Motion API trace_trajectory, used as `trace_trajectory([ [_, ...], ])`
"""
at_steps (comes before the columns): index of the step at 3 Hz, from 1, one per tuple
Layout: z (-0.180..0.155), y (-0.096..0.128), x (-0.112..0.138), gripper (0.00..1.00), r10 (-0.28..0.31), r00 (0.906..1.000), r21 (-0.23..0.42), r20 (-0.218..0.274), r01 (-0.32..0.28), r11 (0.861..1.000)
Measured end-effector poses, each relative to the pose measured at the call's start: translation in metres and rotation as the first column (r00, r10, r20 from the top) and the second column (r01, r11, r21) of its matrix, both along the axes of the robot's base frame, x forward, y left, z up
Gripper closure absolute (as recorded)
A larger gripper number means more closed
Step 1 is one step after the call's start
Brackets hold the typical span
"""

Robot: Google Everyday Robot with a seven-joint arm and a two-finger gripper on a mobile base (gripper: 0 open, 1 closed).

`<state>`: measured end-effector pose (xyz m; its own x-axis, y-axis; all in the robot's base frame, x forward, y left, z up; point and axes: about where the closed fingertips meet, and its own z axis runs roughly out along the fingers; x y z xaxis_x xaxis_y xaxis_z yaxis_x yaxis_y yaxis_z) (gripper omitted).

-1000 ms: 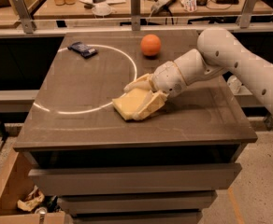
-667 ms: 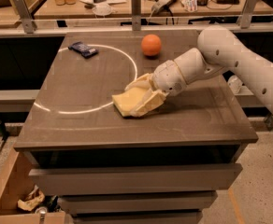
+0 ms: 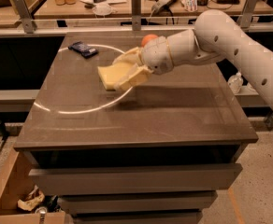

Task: Move sponge near rxbar blueberry

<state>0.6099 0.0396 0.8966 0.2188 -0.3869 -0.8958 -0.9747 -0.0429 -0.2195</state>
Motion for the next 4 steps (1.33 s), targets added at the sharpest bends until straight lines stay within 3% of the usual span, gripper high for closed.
trace_trajectory([
  [1, 0.009, 0.005, 0.024, 1.00, -0.082, 0.9958, 0.033, 0.040, 0.081, 0.996],
  [2, 0.009, 0.005, 0.024, 1.00, -0.082, 0.9958, 0.033, 0.040, 0.081, 0.996],
  [3, 0.006, 0.004, 0.029, 1.00, -0.146, 0.9872, 0.032, 0.065, 0.144, 0.989],
  [4, -0.005, -0.007, 0.035, 1.00, -0.270, 0.9535, -0.006, 0.134, 0.273, 0.962],
])
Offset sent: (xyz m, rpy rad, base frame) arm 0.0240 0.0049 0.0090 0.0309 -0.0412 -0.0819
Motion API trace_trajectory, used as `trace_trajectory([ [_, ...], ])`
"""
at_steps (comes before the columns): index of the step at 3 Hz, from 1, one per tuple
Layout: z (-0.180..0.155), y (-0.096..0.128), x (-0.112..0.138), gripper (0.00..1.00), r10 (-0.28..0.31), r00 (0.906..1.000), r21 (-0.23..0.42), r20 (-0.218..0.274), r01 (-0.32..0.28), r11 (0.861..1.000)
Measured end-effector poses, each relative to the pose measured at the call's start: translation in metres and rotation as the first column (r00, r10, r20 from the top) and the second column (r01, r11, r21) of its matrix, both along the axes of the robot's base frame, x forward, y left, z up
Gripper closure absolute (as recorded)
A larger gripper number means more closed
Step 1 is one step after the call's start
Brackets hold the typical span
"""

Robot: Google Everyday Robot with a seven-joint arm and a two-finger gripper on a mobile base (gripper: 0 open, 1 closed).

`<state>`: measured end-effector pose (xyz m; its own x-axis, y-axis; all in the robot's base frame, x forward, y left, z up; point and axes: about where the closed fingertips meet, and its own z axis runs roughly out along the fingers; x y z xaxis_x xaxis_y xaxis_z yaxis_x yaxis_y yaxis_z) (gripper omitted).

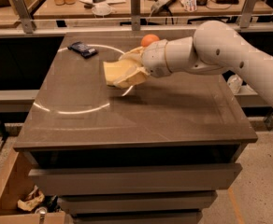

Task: Move sponge near rxbar blueberry

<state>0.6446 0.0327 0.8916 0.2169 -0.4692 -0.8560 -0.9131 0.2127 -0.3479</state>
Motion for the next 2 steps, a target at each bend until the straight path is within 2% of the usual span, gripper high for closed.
trace_trajectory([
  [1, -0.010, -0.008, 0.024, 1.00, -0.146, 0.9884, -0.027, 0.042, 0.147, 0.989],
  [2, -0.003, -0.009, 0.072, 1.00, -0.270, 0.9564, 0.028, 0.111, 0.269, 0.963],
])
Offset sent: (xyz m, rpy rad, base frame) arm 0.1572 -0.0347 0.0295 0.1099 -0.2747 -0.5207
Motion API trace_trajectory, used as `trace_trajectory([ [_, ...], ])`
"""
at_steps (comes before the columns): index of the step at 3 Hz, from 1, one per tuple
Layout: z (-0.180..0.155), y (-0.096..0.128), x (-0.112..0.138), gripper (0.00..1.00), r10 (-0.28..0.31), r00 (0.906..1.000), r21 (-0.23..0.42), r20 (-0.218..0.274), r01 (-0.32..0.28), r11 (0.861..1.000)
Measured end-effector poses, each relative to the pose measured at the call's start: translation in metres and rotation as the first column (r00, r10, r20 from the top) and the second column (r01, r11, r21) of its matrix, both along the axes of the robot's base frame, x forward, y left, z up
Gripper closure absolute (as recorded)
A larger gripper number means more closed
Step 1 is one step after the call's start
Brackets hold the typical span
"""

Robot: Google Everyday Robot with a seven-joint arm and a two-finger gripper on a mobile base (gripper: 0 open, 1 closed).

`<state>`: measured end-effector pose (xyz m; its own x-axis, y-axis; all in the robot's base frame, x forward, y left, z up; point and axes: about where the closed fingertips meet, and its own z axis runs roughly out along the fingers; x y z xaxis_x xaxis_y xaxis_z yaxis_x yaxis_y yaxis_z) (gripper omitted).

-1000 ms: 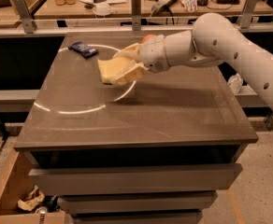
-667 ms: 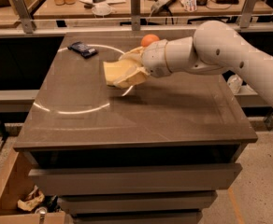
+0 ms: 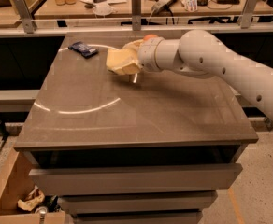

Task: Move sponge near rxbar blueberry

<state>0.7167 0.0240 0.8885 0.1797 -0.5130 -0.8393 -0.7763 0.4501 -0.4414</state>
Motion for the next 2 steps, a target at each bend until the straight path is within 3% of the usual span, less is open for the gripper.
trace_trajectory([
  [1, 0.008, -0.004, 0.050, 1.00, -0.097, 0.9925, 0.044, 0.073, 0.094, 0.995],
  [2, 0.005, -0.009, 0.092, 1.00, -0.148, 0.9835, 0.073, 0.104, 0.141, 0.987],
])
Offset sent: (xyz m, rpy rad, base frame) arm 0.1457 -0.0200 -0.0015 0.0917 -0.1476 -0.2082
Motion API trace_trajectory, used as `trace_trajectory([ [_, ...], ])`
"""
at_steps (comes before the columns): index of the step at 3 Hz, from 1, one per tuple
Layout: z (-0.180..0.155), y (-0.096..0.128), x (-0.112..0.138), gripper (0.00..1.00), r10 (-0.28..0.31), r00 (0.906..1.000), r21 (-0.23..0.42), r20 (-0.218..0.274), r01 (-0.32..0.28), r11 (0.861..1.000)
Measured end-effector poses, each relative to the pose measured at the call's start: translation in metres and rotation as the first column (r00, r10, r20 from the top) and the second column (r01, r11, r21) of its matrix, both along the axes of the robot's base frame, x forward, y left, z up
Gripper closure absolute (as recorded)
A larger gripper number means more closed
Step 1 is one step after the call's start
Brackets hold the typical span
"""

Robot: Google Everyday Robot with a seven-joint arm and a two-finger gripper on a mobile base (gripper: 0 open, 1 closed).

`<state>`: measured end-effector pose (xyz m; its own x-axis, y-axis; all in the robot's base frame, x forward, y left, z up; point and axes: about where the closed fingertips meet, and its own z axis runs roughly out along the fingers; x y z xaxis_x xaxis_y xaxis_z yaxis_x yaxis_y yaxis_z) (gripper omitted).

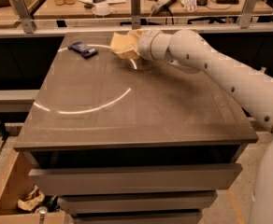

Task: Move sponge near rxbar blueberry

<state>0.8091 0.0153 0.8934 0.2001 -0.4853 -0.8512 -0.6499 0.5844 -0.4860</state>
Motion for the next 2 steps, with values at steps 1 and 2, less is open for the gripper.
trace_trajectory([
  [1, -0.011, 0.012, 0.031, 0.81, 0.035, 0.9994, 0.038, 0.006, -0.035, 0.999],
  [2, -0.019, 0.034, 0.049, 0.59, 0.098, 0.9950, 0.060, -0.017, -0.097, 0.993],
])
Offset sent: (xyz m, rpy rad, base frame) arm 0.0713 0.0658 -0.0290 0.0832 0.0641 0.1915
